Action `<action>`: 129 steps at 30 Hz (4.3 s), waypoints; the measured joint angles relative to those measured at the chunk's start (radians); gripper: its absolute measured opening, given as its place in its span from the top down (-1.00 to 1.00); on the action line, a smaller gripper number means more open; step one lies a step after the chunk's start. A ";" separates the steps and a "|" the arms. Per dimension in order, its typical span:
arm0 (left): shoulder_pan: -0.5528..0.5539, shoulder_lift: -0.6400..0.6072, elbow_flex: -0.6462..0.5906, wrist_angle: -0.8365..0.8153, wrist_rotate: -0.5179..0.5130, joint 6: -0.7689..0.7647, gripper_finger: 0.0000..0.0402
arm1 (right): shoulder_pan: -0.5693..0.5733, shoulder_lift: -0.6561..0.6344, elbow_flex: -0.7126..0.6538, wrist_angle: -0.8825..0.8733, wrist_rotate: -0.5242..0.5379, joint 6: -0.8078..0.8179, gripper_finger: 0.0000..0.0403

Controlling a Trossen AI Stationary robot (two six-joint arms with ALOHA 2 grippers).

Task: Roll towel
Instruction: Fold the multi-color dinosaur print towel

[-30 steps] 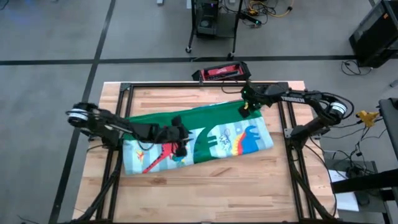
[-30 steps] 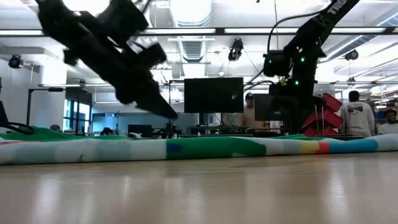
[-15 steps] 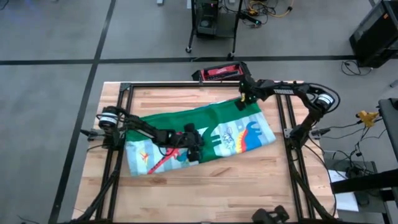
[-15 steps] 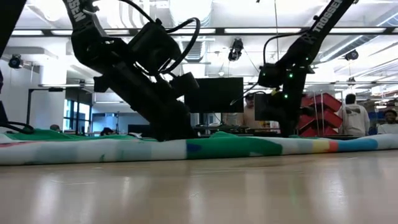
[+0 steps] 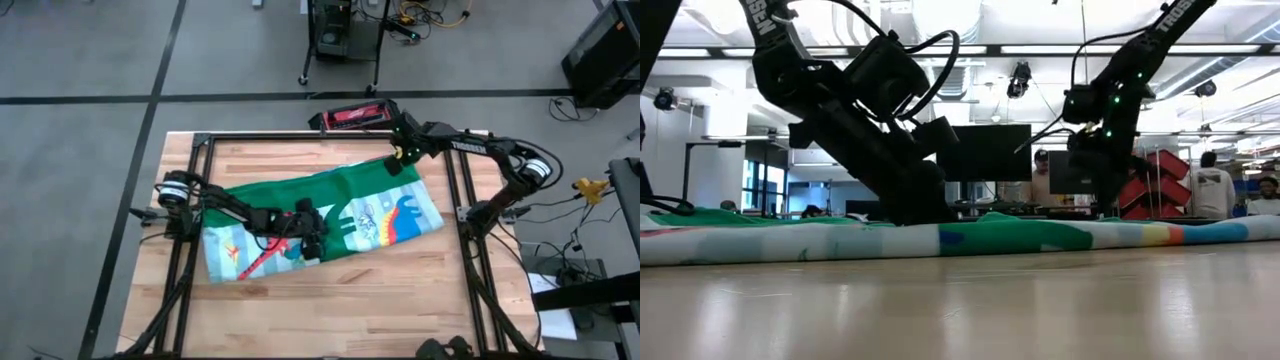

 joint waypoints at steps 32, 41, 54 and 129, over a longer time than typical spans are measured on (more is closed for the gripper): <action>-0.018 0.000 -0.009 0.007 -0.008 -0.047 0.41 | -0.123 0.115 0.134 -0.015 0.039 -0.188 1.00; -0.023 -0.002 -0.009 -0.007 -0.009 -0.052 0.41 | -0.182 0.116 0.123 0.037 0.024 -0.194 0.70; -0.024 -0.002 -0.009 -0.006 -0.009 -0.057 0.41 | -0.217 0.178 0.109 0.031 -0.096 -0.076 0.29; -0.037 -0.102 -0.017 -0.057 -0.036 -0.049 0.41 | -0.174 0.120 -0.007 0.263 0.042 -0.155 1.00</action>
